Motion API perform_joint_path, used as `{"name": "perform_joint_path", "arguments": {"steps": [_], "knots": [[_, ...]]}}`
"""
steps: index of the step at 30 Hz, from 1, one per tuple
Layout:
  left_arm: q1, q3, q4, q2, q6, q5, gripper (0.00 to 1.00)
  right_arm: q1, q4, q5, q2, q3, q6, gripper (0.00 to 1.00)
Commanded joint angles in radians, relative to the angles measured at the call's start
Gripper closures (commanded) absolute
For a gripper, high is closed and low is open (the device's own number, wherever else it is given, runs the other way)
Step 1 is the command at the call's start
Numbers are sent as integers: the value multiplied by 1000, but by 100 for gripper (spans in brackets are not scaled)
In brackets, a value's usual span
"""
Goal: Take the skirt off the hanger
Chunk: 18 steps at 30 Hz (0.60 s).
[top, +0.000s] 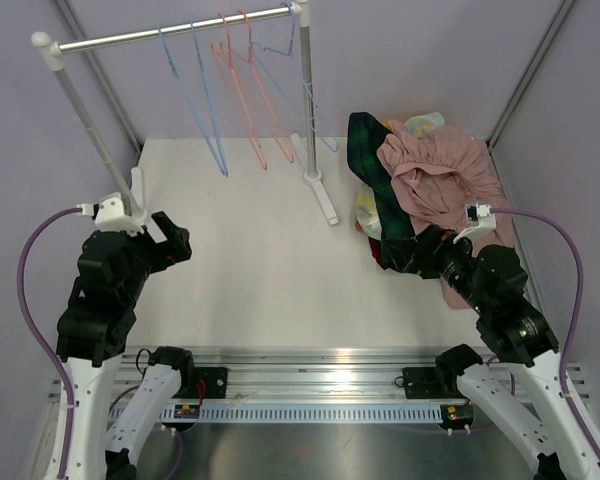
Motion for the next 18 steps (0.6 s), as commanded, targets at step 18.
{"name": "perform_joint_path", "arguments": {"steps": [18], "knots": [[-1, 95, 129, -29, 119, 52, 1, 4, 46, 8, -26, -76, -7, 1]]}}
